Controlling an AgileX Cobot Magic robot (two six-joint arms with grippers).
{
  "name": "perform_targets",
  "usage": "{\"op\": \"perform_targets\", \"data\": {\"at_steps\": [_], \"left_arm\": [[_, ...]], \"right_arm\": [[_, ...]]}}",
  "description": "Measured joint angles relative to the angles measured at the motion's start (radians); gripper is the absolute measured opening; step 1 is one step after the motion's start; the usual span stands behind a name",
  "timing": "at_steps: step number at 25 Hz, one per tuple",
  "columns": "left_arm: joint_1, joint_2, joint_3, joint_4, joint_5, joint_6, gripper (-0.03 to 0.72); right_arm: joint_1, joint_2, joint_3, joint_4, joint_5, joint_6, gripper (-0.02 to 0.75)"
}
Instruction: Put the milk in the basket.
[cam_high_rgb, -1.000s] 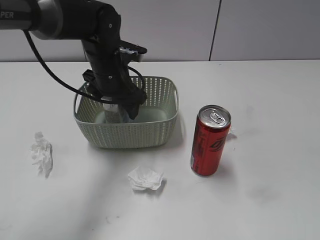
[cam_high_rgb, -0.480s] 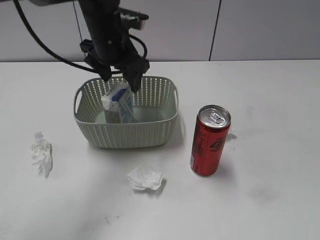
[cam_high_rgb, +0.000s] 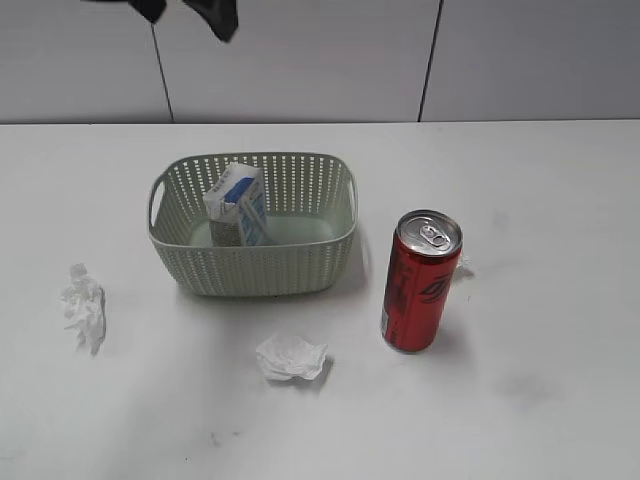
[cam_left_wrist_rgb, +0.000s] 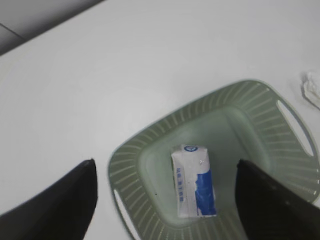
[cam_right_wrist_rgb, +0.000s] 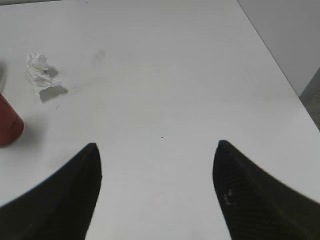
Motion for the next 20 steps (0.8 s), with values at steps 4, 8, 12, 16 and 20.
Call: {"op": "perform_targets", "data": {"at_steps": [4,8,12,16,20], "left_arm": [[0.060,-0.110,0.032,0.001,-0.001,-0.001,0.654],[0.154,-0.222,0.164,0.000,0.000,-0.001,0.648],[0.273,-0.330,0.327,-0.051,0.002,-0.003,0.641],[0.370,-0.440,0.472,-0.090,0.003,-0.005,0.632],[0.405,-0.552,0.600,-0.090,0.003,-0.008,0.625]], "right_arm": [[0.000,0.000,0.000,0.000,0.000,0.000,0.554],[0.000,0.000,0.000,0.000,0.000,0.000,0.554],[0.000,0.000,0.000,0.000,0.000,0.000,0.554],[0.000,0.000,0.000,0.000,0.000,0.000,0.554],[0.000,0.000,0.000,0.000,0.000,0.000,0.554]]}}
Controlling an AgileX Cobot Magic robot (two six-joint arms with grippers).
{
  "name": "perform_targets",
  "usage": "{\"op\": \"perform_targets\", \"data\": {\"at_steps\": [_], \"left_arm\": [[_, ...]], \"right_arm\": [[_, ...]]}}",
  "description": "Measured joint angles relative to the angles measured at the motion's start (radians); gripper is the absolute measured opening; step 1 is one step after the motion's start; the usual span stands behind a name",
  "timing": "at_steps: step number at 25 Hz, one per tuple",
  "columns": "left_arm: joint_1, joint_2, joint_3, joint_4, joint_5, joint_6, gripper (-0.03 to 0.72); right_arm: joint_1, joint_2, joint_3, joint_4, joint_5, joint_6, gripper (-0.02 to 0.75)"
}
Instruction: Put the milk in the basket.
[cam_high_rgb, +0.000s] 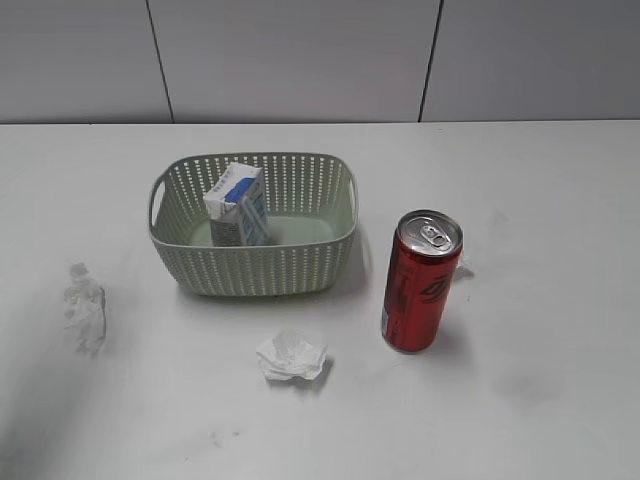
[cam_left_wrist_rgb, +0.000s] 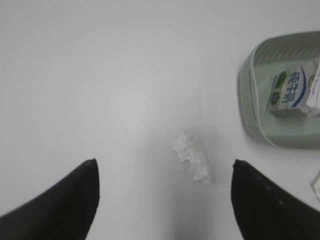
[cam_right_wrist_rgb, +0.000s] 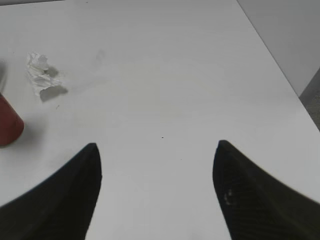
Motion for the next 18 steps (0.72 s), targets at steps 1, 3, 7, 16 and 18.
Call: {"op": "perform_targets", "data": {"at_steps": [1,3,7,16,18], "left_arm": [[0.000,-0.034,0.028,0.000,0.000,-0.003,0.624],[0.000,-0.103,0.096,-0.005,0.000,-0.010,0.620],[0.001,-0.239,0.237,-0.005,0.000,-0.017,0.610],[0.001,-0.583,0.524,-0.003,-0.037,-0.018,0.607],[0.001,-0.663,0.587,-0.001,-0.047,-0.018,0.607]], "right_arm": [[0.000,0.000,0.000,0.000,0.000,0.000,0.554],[0.000,0.000,0.000,0.000,0.000,0.000,0.554],[0.000,0.000,0.000,0.000,0.000,0.000,0.554],[0.000,0.000,0.000,0.000,0.000,0.000,0.554],[0.000,0.000,0.000,0.000,0.000,0.000,0.554]]}}
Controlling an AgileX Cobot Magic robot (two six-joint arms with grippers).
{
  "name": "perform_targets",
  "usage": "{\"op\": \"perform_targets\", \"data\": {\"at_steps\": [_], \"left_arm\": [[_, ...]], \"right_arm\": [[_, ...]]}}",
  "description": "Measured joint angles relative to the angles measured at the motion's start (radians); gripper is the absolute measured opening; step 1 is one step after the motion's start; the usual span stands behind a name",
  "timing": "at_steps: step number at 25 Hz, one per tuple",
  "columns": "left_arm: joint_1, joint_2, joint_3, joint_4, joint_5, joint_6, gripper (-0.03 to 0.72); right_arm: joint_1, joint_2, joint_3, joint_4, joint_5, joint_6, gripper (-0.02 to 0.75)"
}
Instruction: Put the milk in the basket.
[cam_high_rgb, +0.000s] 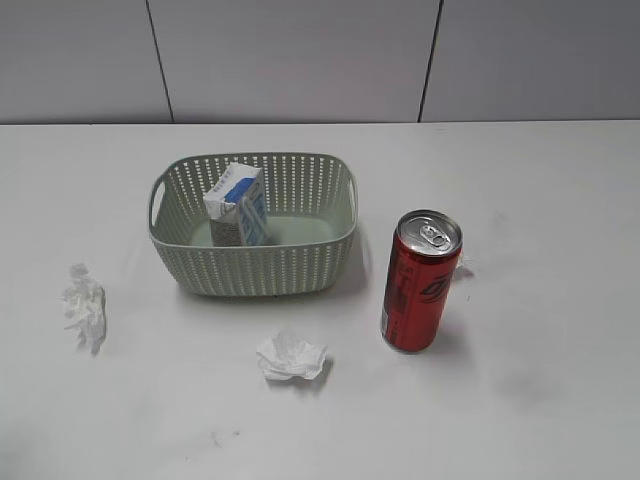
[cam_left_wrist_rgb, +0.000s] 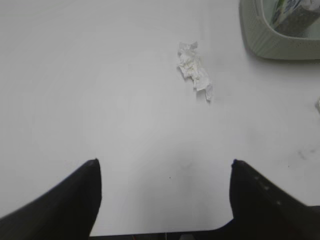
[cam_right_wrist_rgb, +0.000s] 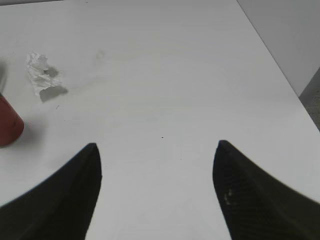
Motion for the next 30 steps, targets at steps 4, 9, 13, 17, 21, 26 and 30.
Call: {"op": "perform_targets", "data": {"at_steps": [4,9,13,17,21,26,30], "left_arm": [[0.000,-0.175,0.105,0.001,-0.004,0.000,0.603],[0.000,-0.384,0.204,0.026,-0.003,0.000,0.599],[0.000,-0.508,0.238,0.058,0.008,0.000,0.594],[0.000,-0.576,0.239,0.086,0.027,0.000,0.593],[0.000,-0.585,0.245,0.097,0.031,0.000,0.593],[0.001,-0.585,0.287,0.095,0.015,0.000,0.590],[0.001,-0.585,0.293,0.087,-0.009,0.000,0.589]], "right_arm": [[0.000,0.000,0.000,0.000,0.000,0.000,0.554],[0.000,0.000,0.000,0.000,0.000,0.000,0.554],[0.000,0.000,0.000,0.000,0.000,0.000,0.554],[0.000,0.000,0.000,0.000,0.000,0.000,0.554],[0.000,0.000,0.000,0.000,0.000,0.000,0.554],[0.000,0.000,0.000,0.000,0.001,0.000,0.554],[0.000,0.000,0.000,0.000,0.001,0.000,0.554]]}}
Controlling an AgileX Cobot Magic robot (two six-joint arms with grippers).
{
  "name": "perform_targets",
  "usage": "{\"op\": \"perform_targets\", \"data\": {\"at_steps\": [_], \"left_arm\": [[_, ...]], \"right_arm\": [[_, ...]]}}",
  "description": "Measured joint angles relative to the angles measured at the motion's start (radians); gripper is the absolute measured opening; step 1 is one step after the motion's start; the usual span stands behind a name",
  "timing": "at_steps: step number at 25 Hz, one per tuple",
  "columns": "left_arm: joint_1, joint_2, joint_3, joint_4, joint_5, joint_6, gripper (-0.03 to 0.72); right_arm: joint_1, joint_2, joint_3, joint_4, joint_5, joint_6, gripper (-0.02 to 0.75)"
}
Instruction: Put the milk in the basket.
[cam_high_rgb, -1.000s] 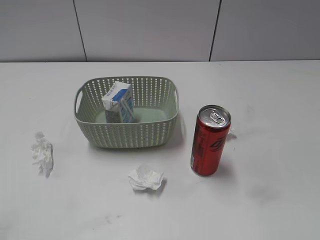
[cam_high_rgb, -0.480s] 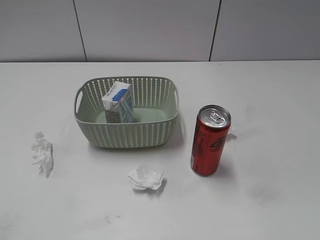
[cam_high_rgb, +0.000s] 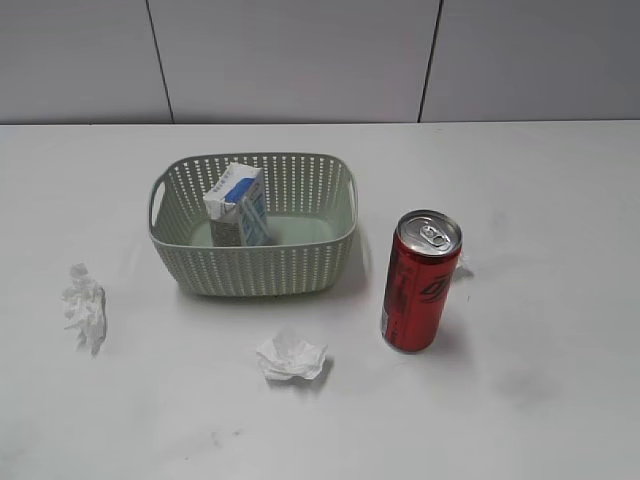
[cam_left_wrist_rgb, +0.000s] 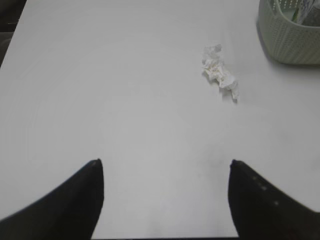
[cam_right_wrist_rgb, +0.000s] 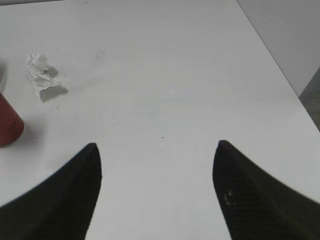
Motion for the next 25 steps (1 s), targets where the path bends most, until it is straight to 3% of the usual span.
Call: {"op": "perform_targets", "data": {"at_steps": [19,25], "left_arm": [[0.000,-0.009,0.034,-0.016,-0.077,0.003,0.587],[0.041,-0.088,0.034,-0.018,-0.079,0.003,0.587]], "right_arm": [[0.000,0.000,0.000,0.000,0.000,0.000,0.554],[0.000,0.000,0.000,0.000,0.000,0.000,0.554]]}}
